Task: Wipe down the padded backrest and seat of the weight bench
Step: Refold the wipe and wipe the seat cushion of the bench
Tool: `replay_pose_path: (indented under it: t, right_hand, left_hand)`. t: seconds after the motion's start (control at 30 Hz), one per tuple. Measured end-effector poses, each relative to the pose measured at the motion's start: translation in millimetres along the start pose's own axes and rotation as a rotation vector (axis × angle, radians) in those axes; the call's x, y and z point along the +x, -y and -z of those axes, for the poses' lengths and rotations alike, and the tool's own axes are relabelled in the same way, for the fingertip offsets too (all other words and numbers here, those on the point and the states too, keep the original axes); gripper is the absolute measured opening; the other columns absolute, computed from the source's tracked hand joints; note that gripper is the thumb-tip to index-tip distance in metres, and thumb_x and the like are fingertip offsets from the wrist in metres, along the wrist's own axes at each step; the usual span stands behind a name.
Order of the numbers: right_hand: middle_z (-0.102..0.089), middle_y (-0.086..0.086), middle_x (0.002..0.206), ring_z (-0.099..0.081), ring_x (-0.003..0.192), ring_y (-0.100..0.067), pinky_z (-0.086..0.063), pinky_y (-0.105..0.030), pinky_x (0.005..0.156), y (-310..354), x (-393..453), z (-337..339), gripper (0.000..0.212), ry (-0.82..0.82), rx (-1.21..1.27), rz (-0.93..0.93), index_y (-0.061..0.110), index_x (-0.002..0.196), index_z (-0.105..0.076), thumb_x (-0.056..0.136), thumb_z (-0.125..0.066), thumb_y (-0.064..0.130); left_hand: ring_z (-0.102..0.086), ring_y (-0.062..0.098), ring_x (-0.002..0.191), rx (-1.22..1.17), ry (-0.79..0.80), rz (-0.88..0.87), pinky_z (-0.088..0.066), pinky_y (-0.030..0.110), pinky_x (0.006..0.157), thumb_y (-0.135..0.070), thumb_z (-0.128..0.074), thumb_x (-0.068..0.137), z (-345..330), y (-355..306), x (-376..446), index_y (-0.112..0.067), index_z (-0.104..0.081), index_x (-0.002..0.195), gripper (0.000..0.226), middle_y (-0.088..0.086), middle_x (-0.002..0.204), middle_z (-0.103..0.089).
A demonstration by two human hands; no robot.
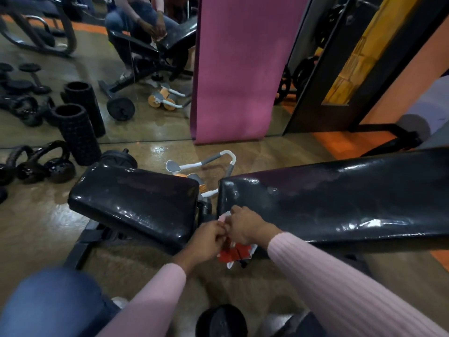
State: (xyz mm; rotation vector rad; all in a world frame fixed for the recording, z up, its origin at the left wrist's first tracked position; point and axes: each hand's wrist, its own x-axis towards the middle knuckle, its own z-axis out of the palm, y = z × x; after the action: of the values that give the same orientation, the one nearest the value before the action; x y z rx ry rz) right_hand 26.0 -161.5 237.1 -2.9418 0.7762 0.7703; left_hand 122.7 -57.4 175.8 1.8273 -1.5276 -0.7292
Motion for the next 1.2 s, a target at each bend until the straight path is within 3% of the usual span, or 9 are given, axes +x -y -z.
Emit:
replay_pose_path:
  t: [0.17,0.33,0.43,0.63,0.8,0.87,0.97,1.07,1.2]
  right_hand:
    - [-0.041,-0.010,0.135,-0.038,0.121,-0.036,-0.039,-0.050,0.089,20.5,-6.4,-28.3,0.066,-0.149,-0.123,-0.113,0.016,0.136,-0.040,0.085,-0.045,0.059]
    - [-0.052,-0.007,0.128,-0.044,0.116,-0.037,-0.039,-0.054,0.087,24.6,12.5,-50.4,0.059,-0.245,-0.187,-0.047,0.018,0.127,-0.052,0.078,-0.065,0.050]
    - [-0.052,0.000,0.128,-0.043,0.123,-0.029,-0.033,-0.049,0.101,35.3,30.6,-46.2,0.043,-0.310,0.105,-0.176,0.025,0.124,-0.055,0.087,-0.056,0.047]
    - [-0.066,-0.001,0.098,-0.063,0.094,-0.019,-0.049,-0.036,0.084,90.4,63.7,-26.3,0.025,-0.674,1.062,-0.463,0.022,0.103,-0.063,0.095,-0.047,0.040]
    - [-0.065,0.010,0.106,-0.061,0.100,-0.008,-0.049,-0.030,0.091,142.3,69.0,-38.8,0.025,-0.784,1.233,-0.420,0.033,0.114,-0.061,0.098,-0.043,0.041]
    - [-0.052,0.006,0.138,-0.047,0.127,-0.008,-0.037,-0.034,0.109,157.4,76.1,-56.2,0.041,-0.667,1.155,-0.239,0.046,0.134,-0.045,0.096,-0.031,0.052]
    - [0.013,0.007,0.160,0.017,0.145,-0.005,0.011,-0.029,0.118,164.2,86.0,-84.6,0.072,-0.504,0.802,-0.135,0.045,0.145,0.004,0.080,0.006,0.075]
    - [0.031,0.013,0.153,0.029,0.142,-0.008,0.015,-0.032,0.117,163.2,87.7,-84.2,0.079,-0.438,0.766,-0.236,0.045,0.142,0.020,0.071,0.013,0.079]
    - [0.035,0.013,0.149,0.030,0.140,-0.010,0.012,-0.039,0.117,153.8,108.7,-58.5,0.070,-0.338,0.743,-0.300,0.042,0.144,0.022,0.086,-0.005,0.071]
  left_hand:
    - [-0.055,0.009,0.108,0.375,0.019,-0.120,-0.038,0.030,0.095,-0.026,-0.050,0.089,23.2,32.0,-21.4,-0.029,-0.070,0.108,0.028,-0.014,0.120,-0.061]
    - [-0.038,0.011,0.131,0.452,-0.163,-0.007,-0.014,0.043,0.113,-0.034,-0.047,0.094,50.0,63.9,-23.5,-0.032,-0.063,0.122,0.032,-0.014,0.134,-0.052]
    - [-0.033,0.016,0.137,0.487,-0.245,0.031,-0.015,0.048,0.113,-0.035,-0.046,0.094,72.5,76.5,-11.7,-0.029,-0.060,0.126,0.036,-0.008,0.141,-0.048]
    - [-0.039,0.030,0.133,0.471,-0.531,0.152,-0.026,0.053,0.111,-0.030,-0.042,0.097,148.1,112.9,4.8,-0.010,-0.059,0.127,0.040,0.011,0.137,-0.053]
    - [-0.041,0.028,0.132,0.423,-0.685,0.200,-0.023,0.051,0.112,-0.029,-0.042,0.099,183.4,124.0,-6.7,-0.010,-0.059,0.126,0.037,0.009,0.135,-0.055]
    - [-0.044,0.029,0.130,0.436,-0.734,0.236,-0.027,0.053,0.110,-0.034,-0.039,0.099,193.1,138.7,-16.7,-0.009,-0.061,0.125,0.041,0.010,0.132,-0.057]
    - [-0.045,0.030,0.129,0.440,-0.748,0.350,-0.030,0.054,0.106,-0.043,-0.026,0.096,198.8,161.3,-24.0,-0.008,-0.061,0.125,0.057,0.012,0.133,-0.057]
    - [-0.037,0.028,0.135,0.521,-0.676,0.426,-0.026,0.052,0.107,-0.044,-0.017,0.096,192.2,172.7,-24.3,-0.012,-0.059,0.128,0.062,0.010,0.141,-0.050]
    - [-0.037,0.027,0.136,0.610,-0.628,0.427,-0.030,0.050,0.105,-0.041,-0.016,0.097,191.7,177.9,-22.4,-0.014,-0.056,0.131,0.059,0.010,0.143,-0.047]
